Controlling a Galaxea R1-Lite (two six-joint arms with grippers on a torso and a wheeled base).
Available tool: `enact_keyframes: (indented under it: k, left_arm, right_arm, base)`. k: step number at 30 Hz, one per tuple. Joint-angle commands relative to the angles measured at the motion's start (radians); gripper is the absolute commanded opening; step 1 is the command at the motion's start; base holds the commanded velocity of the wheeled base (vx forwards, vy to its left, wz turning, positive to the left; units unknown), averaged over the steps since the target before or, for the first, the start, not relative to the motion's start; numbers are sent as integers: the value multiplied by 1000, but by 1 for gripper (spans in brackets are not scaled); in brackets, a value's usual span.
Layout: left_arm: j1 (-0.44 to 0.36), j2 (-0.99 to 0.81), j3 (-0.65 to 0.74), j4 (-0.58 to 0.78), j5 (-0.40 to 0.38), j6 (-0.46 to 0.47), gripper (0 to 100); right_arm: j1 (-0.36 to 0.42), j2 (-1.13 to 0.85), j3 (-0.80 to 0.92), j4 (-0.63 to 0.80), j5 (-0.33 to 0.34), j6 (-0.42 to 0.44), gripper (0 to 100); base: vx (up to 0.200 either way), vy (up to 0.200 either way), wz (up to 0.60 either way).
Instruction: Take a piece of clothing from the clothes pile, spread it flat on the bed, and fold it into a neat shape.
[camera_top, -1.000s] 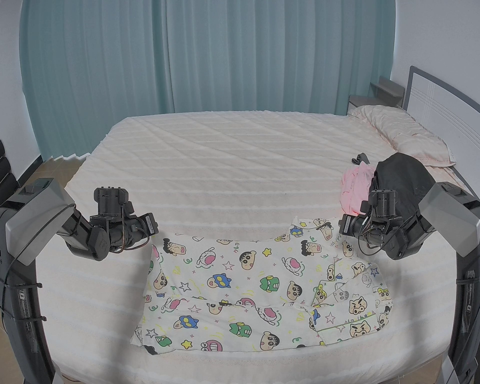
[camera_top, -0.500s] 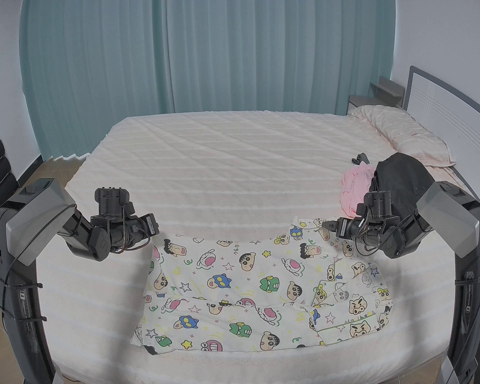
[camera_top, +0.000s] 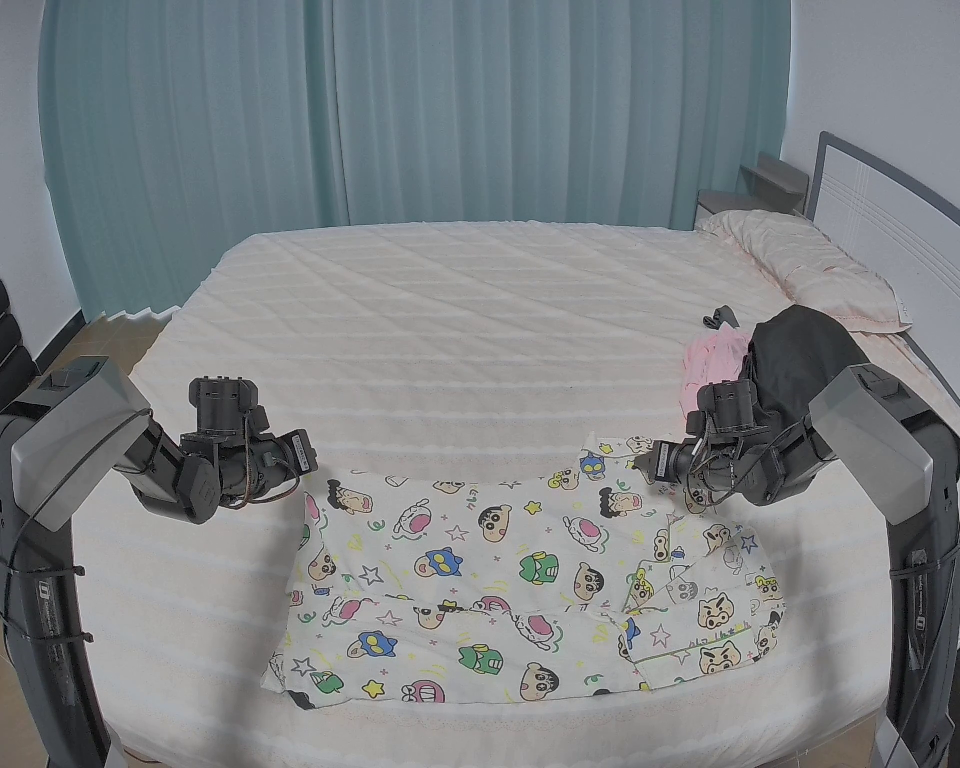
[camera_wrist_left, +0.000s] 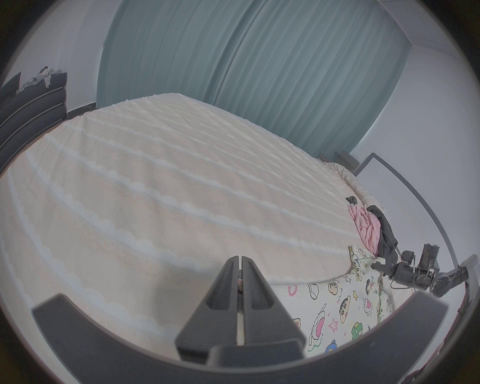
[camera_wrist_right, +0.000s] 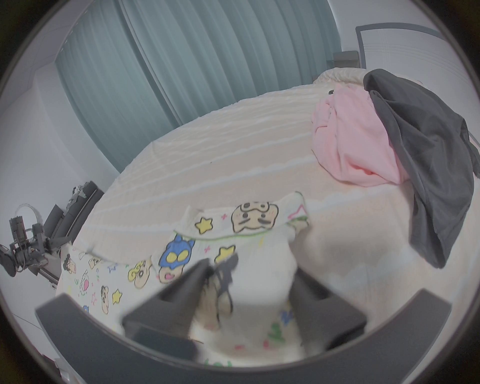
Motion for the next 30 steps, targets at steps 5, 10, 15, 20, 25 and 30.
enact_keyframes:
  k: [5, 10, 15, 20, 25, 30]
  left_arm:
    - [1, -3, -1, 4, -1, 42, 0]
    - [2, -3, -8, -1, -1, 48, 0]
    - [4, -7, -18, -10, 2, 49, 0]
    - [8, -35, -18, -9, 2, 51, 0]
    - [13, -41, -19, -10, 2, 57, 0]
    - [17, -33, -24, -9, 2, 89, 0]
  right_arm:
    - [-29, 35, -15, -78, -3, 26, 0]
    - [-34, -8, 28, -129, -2, 75, 0]
    - [-39, -33, 79, -208, -2, 88, 0]
    - [-40, -42, 108, -268, 0, 102, 0]
    - [-42, -46, 108, -287, -3, 111, 0]
    - [-42, -54, 122, -291, -2, 118, 0]
  base:
    - [0, 0, 0]
    - [0, 0, 0]
    - [0, 0, 0]
    - [0, 0, 0]
    - [0, 0, 0]
    - [0, 0, 0]
